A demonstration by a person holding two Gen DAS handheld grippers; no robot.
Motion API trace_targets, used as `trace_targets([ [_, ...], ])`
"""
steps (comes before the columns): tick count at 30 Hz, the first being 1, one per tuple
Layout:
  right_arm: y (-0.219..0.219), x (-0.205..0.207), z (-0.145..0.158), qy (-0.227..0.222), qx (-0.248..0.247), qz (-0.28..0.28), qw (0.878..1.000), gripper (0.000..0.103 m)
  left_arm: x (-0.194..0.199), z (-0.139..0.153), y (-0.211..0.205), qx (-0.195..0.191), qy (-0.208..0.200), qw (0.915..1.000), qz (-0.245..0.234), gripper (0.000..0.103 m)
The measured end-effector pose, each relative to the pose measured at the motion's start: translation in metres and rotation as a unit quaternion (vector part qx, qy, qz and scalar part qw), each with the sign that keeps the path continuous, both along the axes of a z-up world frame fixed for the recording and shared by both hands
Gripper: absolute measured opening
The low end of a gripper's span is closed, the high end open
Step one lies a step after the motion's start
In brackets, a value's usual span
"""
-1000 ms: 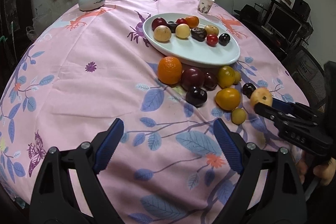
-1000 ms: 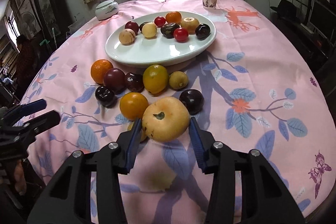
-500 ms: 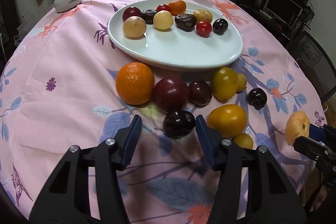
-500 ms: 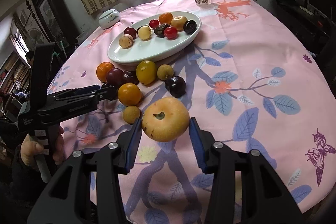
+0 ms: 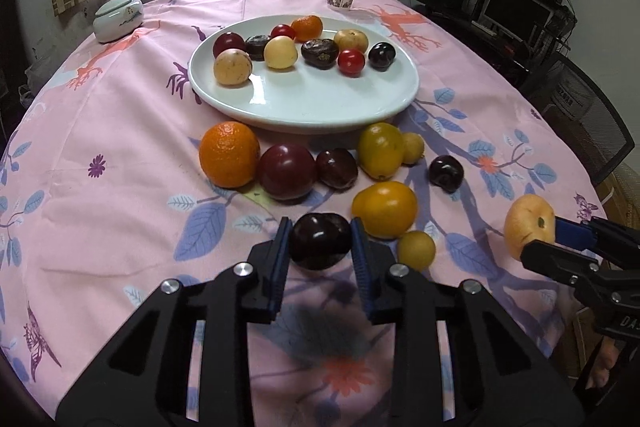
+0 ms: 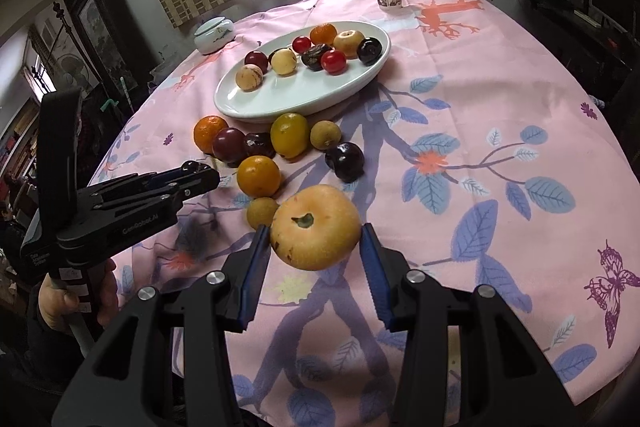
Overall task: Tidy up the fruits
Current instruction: 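Place both fruits on the white plate and open both tools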
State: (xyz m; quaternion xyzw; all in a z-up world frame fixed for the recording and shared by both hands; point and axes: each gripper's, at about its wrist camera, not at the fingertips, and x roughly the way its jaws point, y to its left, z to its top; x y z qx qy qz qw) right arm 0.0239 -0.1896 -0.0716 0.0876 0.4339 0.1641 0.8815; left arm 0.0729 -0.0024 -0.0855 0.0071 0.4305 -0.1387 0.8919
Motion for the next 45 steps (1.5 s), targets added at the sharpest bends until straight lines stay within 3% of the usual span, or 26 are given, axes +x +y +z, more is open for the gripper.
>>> trace_targets([
  [11, 0.029, -0.017, 0.006, -0.006, -0.008, 0.020, 1.000, 0.046, -0.058, 0.025, 0.015, -0.015, -0.031, 0.9994, -0.010, 0.029],
  [27, 0.046, 0.010, 0.010, -0.004, -0.014, 0.037, 0.999, 0.046, -0.028, 0.024, 0.030, -0.021, -0.012, 0.9997, 0.005, 0.029],
  [32, 0.044, 0.037, 0.016, -0.006, -0.023, 0.036, 0.999, 0.046, 0.007, 0.038, 0.031, -0.013, -0.011, 0.9998, 0.006, 0.029],
  [38, 0.042, 0.100, 0.038, -0.022, -0.047, 0.037, 0.998, 0.046, 0.085, 0.061, 0.023, 0.023, -0.024, 0.9993, 0.016, 0.030],
  [45, 0.047, 0.193, 0.032, -0.026, -0.103, 0.018, 0.994, 0.046, 0.166, 0.049, 0.004, 0.042, -0.007, 0.9988, 0.025, 0.030],
])
